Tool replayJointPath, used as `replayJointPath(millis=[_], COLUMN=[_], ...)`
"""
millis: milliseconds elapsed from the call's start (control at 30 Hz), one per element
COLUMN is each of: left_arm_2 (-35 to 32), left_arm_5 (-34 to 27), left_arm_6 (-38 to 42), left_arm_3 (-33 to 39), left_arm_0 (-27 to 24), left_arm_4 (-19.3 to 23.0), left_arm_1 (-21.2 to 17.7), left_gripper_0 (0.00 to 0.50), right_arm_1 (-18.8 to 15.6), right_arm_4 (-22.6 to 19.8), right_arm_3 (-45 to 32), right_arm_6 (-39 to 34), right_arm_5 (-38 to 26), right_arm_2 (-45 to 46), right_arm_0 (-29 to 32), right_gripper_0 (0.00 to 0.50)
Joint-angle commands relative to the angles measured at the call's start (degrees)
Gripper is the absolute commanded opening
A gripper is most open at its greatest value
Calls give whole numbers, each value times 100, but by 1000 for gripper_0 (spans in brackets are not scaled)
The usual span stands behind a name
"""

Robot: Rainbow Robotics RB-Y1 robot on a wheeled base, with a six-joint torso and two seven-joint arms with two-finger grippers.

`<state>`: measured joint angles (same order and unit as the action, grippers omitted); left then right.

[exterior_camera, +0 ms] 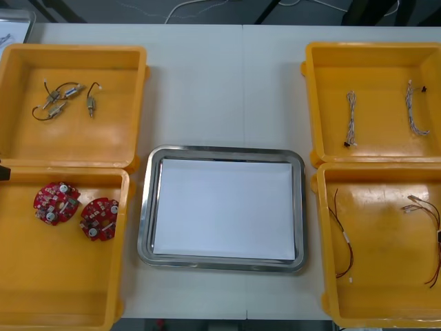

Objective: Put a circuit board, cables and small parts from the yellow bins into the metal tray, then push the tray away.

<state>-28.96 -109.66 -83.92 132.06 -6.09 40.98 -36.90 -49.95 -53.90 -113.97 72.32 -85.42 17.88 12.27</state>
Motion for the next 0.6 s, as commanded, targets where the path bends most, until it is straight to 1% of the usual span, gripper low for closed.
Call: replayJointPath(millis=[33,133,333,433,533,600], left_arm_2=[-400,-417,-329,-197,31,110], left_arm_5=[-34,15,393,718,1166,1201], left_arm_6=[-599,-634,-669,-696,-757,-784], left_arm_3=[417,435,426,417,417,426], left_arm_0=[688,969,1259,1409,1558,1558], left_arm_4=[-125,-143,-160,-292,-494,-512], left_arm_1=[-204,-212,-195,-28,201,262], left_gripper_0=[500,496,479,465,452,446], right_arm_1=[135,196,249,249,275,311], right_arm_4=[116,151,160,178,231,239], right_arm_3=[-12,50,287,366,428,463], right_arm_6=[309,362,555,643,757,810], right_arm_5=[157,184,324,395,439,465], right_arm_2=[163,163,119,66,31,14], right_arm_0=[346,372,372,381,381,372], right_gripper_0=[500,500,500,500,500,500])
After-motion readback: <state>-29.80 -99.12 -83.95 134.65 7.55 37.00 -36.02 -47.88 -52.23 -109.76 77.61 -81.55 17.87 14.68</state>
